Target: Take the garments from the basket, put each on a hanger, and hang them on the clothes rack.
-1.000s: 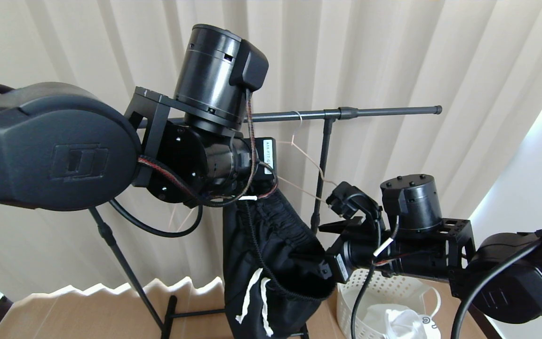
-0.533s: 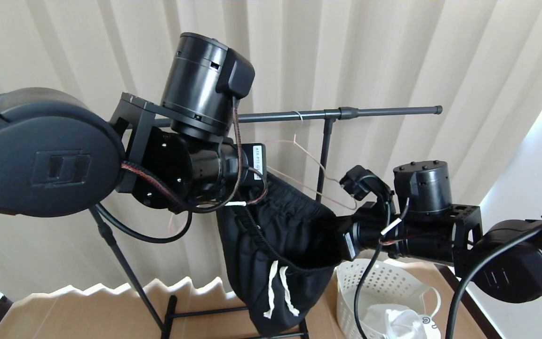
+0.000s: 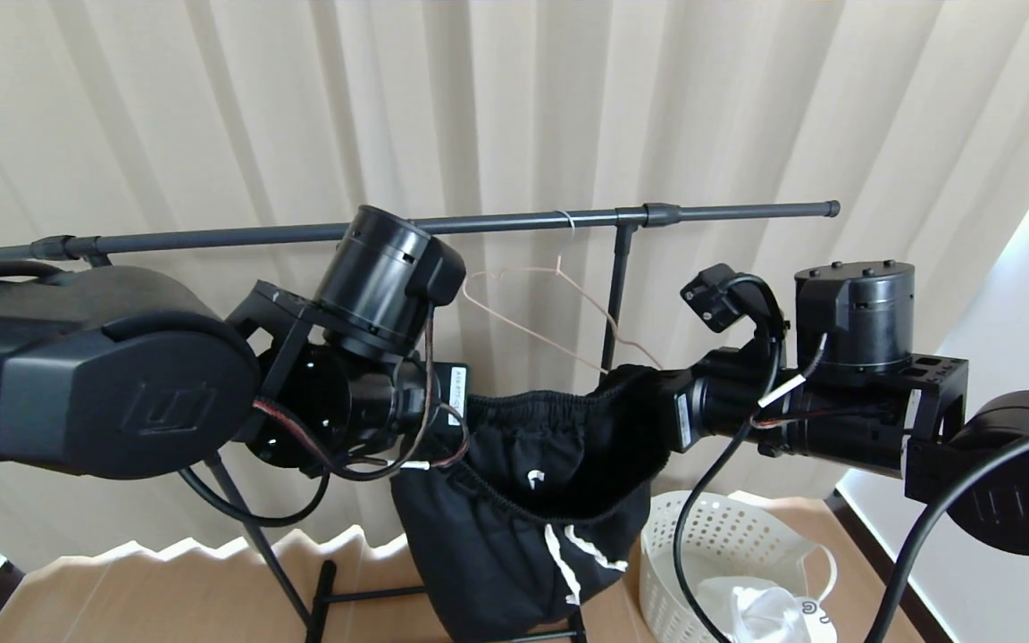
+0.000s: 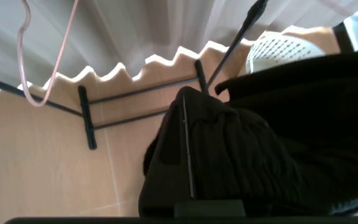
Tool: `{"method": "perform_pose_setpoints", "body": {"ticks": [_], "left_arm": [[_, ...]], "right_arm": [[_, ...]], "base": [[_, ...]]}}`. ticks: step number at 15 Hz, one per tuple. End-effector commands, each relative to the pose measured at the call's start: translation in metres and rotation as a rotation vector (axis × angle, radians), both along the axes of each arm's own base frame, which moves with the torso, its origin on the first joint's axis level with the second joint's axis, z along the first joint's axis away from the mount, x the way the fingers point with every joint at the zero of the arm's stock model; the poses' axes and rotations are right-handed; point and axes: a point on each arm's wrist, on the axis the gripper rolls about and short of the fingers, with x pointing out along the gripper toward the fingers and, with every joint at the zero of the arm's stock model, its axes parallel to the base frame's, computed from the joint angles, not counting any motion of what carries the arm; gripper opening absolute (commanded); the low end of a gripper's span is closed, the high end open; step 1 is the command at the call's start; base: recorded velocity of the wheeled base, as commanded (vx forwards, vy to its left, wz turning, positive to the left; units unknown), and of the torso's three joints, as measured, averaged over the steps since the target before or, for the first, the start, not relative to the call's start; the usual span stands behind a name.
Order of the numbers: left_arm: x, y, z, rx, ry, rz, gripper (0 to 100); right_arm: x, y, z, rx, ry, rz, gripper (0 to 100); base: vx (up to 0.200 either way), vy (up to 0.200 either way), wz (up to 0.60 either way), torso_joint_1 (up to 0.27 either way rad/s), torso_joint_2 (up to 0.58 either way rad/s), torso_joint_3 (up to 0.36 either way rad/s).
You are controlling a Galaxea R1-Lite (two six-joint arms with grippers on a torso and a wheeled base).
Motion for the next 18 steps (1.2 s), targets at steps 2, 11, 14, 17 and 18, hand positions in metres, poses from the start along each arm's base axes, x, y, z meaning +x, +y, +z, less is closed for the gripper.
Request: {"method": "perform_pose_setpoints", "body": {"ticks": [2, 11, 14, 17, 18], "left_arm": [[0.001, 0.004, -0.016, 0.042, 0.042, 0.008, 100], [-0.012, 0.064, -0.01, -0.053, 0.161, -0.199, 100], [-0.008, 0.091, -0.01, -0.118, 0.187, -0.329, 100], [0.002, 0.099, 0.003, -0.107, 0.126, -0.263, 100], [0.009, 0.103, 0.005, -0.074, 0.105, -0.204, 100]], "right_arm": [[-0.002, -0.001, 0.005, 0.009, -0.015, 0.001, 0], [0.007, 0.002, 0.005, 0.002, -0.019, -0.071, 0], [0.007, 0.004, 0.006, 0.021, -0.002, -0.091, 0], [0.006, 0.003, 0.009, 0.026, -0.008, -0.091, 0], [0.005, 0.002, 0.01, 0.026, -0.01, -0.093, 0]], "base": [[0.0, 0.0, 0.0, 0.0, 0.0, 0.0], [0.0, 0.0, 0.0, 0.0, 0.0, 0.0], [0.0, 0.0, 0.0, 0.0, 0.0, 0.0], [0.0, 0.0, 0.0, 0.0, 0.0, 0.0], [0.0, 0.0, 0.0, 0.0, 0.0, 0.0]]}}
